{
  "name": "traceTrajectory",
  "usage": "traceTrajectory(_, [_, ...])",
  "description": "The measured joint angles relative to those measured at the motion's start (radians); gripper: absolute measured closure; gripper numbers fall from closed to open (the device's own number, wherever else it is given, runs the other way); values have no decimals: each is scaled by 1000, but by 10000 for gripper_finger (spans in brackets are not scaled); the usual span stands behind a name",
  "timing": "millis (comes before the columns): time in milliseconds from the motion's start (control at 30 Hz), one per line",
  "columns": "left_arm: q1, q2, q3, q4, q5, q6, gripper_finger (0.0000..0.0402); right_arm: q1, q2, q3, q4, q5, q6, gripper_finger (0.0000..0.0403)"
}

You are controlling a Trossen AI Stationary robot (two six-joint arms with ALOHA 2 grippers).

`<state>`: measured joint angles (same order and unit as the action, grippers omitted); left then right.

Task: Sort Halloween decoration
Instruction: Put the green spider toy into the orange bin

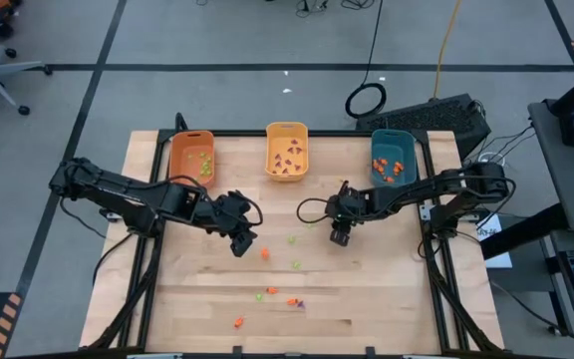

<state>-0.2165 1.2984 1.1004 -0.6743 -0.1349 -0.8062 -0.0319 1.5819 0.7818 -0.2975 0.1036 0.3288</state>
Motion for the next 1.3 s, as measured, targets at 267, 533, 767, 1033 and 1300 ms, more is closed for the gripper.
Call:
traceTrajectory(267, [0, 0, 0, 5, -1, -12, 226, 0, 38, 3, 16, 0, 47, 281])
traceTrajectory(533, [0, 0, 0, 3, -1, -27, 226, 0, 44, 3, 23, 5, 81, 333])
traceTrajectory(767, [0, 0, 0, 3, -1, -27, 226, 0, 45, 3, 29, 3, 80, 392])
traceTrajectory(1033, [0, 0, 0, 3, -1, -27, 226, 0, 32, 1, 26, -4, 101, 402])
traceTrajectory(1300, [0, 0, 0, 3, -17, -26, 226, 1, -15, -3, 17, -18, 96, 403])
